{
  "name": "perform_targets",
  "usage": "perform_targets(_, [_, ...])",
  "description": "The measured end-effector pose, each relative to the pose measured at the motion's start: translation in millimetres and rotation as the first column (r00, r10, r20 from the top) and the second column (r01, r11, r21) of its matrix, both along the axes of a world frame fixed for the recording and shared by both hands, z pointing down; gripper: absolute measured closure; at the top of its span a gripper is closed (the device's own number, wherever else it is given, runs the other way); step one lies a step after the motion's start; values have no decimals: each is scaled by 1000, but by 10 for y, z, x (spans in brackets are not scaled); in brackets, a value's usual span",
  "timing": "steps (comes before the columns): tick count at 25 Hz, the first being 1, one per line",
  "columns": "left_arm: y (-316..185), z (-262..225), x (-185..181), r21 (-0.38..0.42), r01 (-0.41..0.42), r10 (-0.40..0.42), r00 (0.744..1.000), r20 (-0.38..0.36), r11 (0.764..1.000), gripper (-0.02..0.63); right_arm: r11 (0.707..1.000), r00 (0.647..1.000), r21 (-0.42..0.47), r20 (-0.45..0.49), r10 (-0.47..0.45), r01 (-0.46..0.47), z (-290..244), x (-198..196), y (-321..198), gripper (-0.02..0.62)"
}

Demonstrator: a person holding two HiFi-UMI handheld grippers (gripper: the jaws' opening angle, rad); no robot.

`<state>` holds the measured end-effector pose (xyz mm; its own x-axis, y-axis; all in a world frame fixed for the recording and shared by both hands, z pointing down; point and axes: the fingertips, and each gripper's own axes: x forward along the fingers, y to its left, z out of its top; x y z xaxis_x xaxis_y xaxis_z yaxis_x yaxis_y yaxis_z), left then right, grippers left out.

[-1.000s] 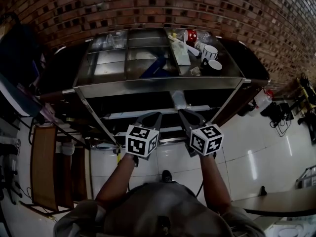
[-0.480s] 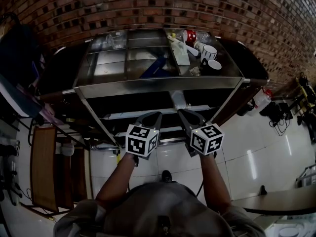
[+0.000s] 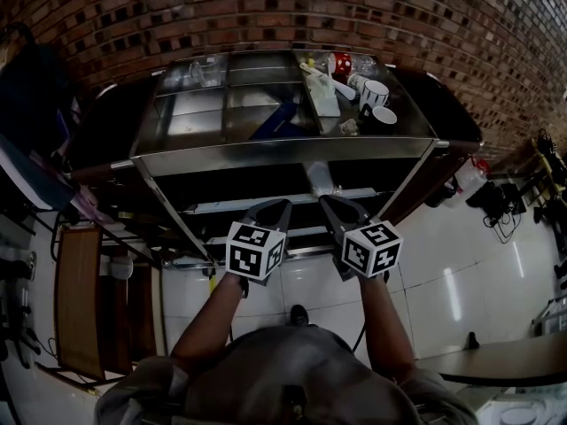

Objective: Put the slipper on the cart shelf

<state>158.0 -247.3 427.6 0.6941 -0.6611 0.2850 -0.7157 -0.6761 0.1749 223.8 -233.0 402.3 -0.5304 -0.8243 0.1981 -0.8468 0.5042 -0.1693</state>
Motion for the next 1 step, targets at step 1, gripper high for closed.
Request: perform_targets(1, [-2,1,5,0,0,0,1000,1,1000,598,1000,1000,-1,1,0,0,4,6,-1,595])
